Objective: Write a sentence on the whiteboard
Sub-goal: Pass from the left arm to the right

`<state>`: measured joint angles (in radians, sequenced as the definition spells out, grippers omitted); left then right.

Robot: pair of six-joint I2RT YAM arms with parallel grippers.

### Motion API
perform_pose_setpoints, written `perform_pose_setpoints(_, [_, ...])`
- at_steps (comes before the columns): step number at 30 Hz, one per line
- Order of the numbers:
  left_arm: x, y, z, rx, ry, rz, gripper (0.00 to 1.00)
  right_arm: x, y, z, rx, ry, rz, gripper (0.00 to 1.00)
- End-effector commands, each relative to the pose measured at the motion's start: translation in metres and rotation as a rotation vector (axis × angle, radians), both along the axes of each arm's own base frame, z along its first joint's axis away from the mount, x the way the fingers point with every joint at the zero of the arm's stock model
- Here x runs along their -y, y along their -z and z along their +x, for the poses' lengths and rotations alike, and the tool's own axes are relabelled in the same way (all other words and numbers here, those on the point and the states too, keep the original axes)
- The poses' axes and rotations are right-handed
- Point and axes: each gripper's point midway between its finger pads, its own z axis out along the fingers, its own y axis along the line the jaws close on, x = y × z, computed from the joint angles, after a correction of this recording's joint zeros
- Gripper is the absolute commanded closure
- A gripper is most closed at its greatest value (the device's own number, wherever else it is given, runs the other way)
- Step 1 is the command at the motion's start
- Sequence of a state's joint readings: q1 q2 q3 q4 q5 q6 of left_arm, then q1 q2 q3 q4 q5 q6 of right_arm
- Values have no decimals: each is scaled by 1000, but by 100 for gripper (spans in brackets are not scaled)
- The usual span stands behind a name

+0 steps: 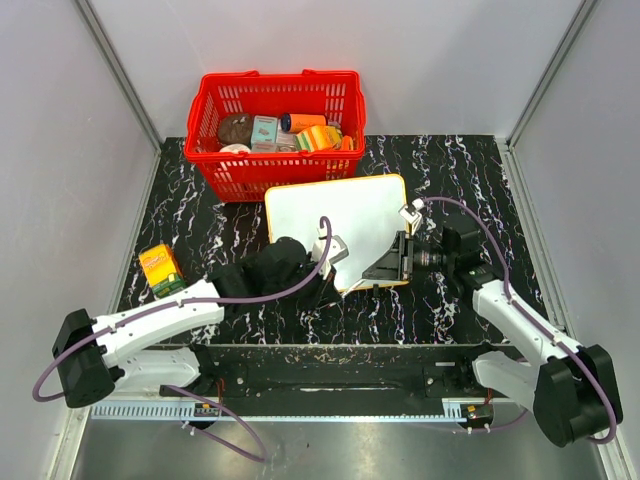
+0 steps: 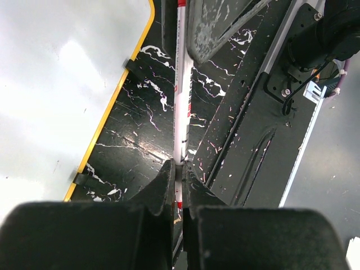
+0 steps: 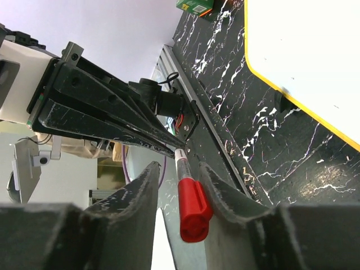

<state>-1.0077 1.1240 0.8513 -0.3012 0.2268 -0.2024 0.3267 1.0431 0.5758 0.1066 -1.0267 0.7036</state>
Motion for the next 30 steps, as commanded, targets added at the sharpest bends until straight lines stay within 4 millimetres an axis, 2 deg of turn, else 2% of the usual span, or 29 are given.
perform_pose_setpoints(1, [13,-25,5,43,24,-69,100,-6,-5,-8,23,-68,39,64])
perform_pose_setpoints(3, [13,-25,5,47,22,-69,100,-7,-4,-9,24,-71,37,67])
perform_pose_setpoints(7, [12,-26,6,50,13,-68,100,-8,-5,-11,23,-81,37,79])
perform_pose_setpoints(8, [12,-26,7,52,12,-69,100,-8,-4,-12,22,-81,36,93])
perform_pose_setpoints(9, [11,-26,8,55,5,-67,100,-9,-5,-12,23,-83,35,98])
perform_pose_setpoints(11, [12,-28,8,56,4,-73,100,-9,-4,-12,22,-82,33,100])
perform_pose_setpoints(12, [12,-28,8,55,1,-74,96,-9,-3,-12,21,-79,31,100])
perform_pose_setpoints(13, [13,-28,8,52,2,-77,75,-9,-4,-12,27,-79,32,100])
perform_pose_setpoints(17, [25,-29,2,22,49,-118,39,-8,-7,-9,48,-57,19,100])
perform_pose_setpoints(19, [31,-25,2,7,64,-120,38,-8,-8,-9,50,-55,20,100])
perform_pose_setpoints(22, [38,-18,3,-15,74,-104,47,-8,-9,-9,54,-51,18,100])
perform_pose_setpoints(26, [42,-14,6,-20,75,-92,80,-7,-11,-9,65,-44,20,100])
perform_pose_setpoints(27, [43,-14,7,-18,74,-91,94,-8,-11,-10,63,-46,21,100])
perform_pose_setpoints(28, [44,-14,7,-17,71,-91,100,-8,-10,-10,63,-49,22,96])
perform_pose_setpoints(30, [44,-15,8,-12,65,-95,100,-8,-10,-11,63,-58,24,92])
